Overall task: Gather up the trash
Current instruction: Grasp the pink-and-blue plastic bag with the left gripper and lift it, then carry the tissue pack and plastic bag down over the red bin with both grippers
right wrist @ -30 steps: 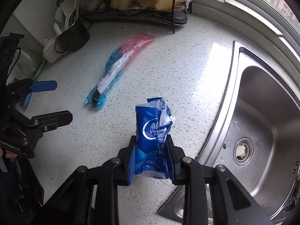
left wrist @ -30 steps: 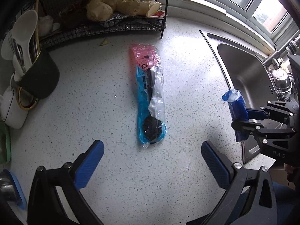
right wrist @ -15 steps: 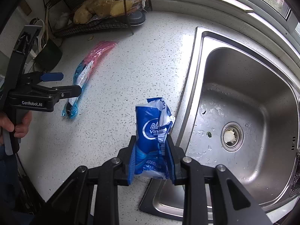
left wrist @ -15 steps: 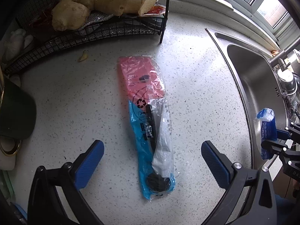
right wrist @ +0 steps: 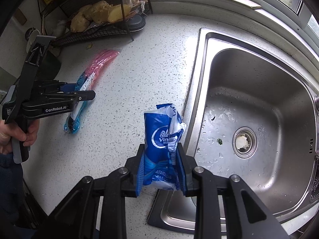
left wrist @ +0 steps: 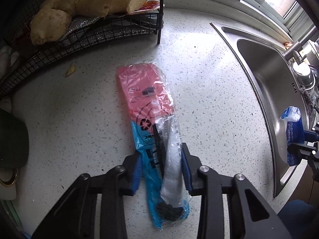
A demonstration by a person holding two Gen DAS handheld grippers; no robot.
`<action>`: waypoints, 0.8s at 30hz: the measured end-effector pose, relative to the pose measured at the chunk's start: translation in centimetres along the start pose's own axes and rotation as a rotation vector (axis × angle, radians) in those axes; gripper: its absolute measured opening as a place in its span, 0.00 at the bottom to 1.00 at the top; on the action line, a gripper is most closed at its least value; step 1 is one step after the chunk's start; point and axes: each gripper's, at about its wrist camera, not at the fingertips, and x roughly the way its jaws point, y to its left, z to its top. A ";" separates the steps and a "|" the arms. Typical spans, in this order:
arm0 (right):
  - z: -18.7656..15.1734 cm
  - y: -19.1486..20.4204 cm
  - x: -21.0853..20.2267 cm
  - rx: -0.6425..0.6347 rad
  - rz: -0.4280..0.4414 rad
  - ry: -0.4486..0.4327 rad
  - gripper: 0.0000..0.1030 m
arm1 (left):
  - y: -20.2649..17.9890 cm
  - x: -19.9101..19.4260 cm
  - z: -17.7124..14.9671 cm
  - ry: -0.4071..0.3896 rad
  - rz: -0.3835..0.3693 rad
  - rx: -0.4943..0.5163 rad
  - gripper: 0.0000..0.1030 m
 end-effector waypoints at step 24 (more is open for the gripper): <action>-3.9 3.7 -4.0 -0.215 0.113 -0.052 0.26 | -7.2 -9.4 -9.6 -0.082 0.006 -0.027 0.16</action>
